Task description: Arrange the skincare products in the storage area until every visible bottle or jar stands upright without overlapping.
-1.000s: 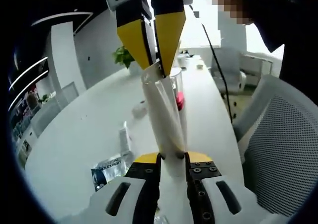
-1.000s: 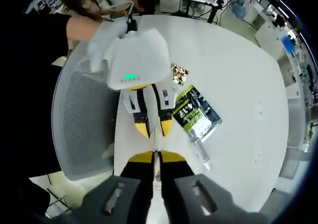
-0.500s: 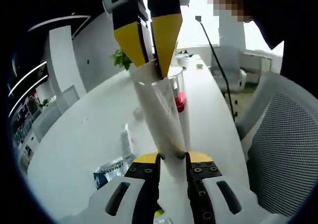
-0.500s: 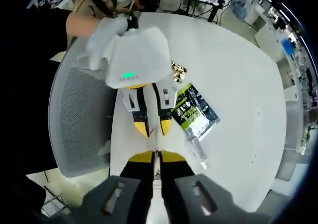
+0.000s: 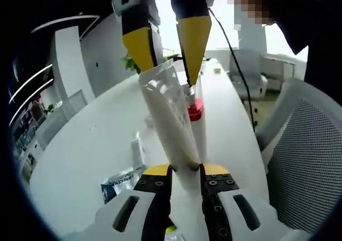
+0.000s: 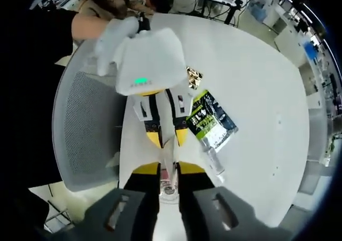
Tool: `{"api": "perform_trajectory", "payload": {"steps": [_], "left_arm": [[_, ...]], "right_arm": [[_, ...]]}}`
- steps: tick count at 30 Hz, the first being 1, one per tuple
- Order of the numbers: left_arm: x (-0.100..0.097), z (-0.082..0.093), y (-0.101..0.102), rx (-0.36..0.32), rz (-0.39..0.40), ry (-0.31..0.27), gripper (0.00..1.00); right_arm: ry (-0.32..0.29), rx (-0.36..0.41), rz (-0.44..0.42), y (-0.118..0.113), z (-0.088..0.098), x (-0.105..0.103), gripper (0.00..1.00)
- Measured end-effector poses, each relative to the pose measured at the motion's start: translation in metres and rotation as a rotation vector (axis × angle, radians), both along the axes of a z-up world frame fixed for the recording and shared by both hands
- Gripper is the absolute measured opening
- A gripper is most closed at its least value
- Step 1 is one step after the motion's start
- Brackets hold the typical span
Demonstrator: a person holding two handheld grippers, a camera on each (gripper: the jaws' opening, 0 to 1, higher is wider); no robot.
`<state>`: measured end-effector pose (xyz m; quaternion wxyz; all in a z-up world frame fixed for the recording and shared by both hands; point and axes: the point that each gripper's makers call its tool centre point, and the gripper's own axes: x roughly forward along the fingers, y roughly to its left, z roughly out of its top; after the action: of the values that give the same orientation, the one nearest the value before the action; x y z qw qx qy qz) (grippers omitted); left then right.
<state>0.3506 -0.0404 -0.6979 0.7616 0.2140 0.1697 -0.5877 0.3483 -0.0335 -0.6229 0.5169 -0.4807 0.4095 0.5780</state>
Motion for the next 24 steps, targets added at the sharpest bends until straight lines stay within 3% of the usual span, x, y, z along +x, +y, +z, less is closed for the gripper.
{"api": "perform_trajectory", "payload": {"steps": [8, 17, 22, 24], "left_arm": [[0.002, 0.003, 0.003, -0.002, 0.008, 0.002, 0.19], [-0.001, 0.003, 0.002, 0.006, -0.011, 0.002, 0.16], [0.001, 0.003, 0.003, 0.006, -0.017, 0.001, 0.16], [0.001, 0.003, 0.003, 0.005, -0.018, -0.001, 0.16]], "right_arm": [[-0.005, 0.010, -0.007, 0.002, 0.001, 0.002, 0.15], [-0.003, -0.010, -0.042, 0.000, -0.005, 0.008, 0.07], [-0.026, 0.048, -0.052, -0.004, 0.007, 0.005, 0.23], [-0.041, 0.119, -0.077, -0.007, 0.012, 0.004, 0.29]]}}
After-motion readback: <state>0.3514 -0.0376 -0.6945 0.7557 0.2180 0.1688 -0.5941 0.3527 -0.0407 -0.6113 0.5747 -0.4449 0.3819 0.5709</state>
